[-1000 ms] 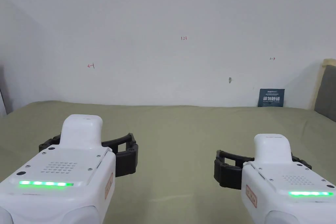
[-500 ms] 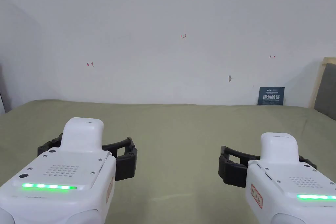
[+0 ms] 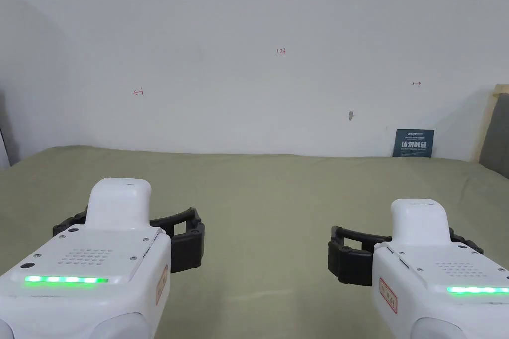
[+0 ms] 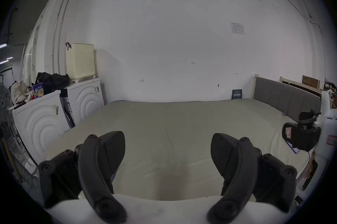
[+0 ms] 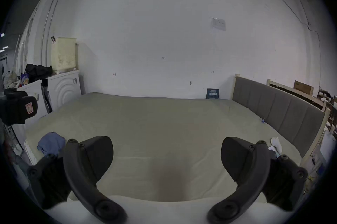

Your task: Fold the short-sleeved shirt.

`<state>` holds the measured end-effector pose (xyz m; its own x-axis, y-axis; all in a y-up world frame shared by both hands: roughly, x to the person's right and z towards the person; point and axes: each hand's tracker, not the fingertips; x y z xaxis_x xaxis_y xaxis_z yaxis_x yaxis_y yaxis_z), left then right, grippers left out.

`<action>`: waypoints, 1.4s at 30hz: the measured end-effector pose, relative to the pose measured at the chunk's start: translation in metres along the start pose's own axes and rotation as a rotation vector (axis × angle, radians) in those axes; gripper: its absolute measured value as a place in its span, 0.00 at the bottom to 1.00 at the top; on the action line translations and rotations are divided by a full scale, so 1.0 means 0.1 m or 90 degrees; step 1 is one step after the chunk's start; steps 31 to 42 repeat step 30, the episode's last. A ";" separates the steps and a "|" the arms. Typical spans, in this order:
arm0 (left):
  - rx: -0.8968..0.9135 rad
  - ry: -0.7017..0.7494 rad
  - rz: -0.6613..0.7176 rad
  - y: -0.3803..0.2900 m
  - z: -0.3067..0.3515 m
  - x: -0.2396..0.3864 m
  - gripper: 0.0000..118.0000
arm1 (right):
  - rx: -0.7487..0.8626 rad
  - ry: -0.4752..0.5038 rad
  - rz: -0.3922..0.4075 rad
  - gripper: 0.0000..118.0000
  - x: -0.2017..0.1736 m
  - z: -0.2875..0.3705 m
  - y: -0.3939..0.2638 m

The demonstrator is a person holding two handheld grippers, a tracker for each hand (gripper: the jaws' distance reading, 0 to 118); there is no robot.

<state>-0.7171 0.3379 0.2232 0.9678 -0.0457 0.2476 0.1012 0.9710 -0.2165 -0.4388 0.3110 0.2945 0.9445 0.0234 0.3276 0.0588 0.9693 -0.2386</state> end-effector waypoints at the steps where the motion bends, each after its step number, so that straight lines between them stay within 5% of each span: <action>1: -0.001 -0.002 0.002 0.00 0.00 0.00 0.87 | -0.007 -0.009 -0.005 0.98 0.00 0.00 0.00; 42: -0.024 -0.005 0.033 0.00 -0.05 0.00 0.87 | -0.062 0.000 -0.007 0.98 -0.06 -0.09 0.00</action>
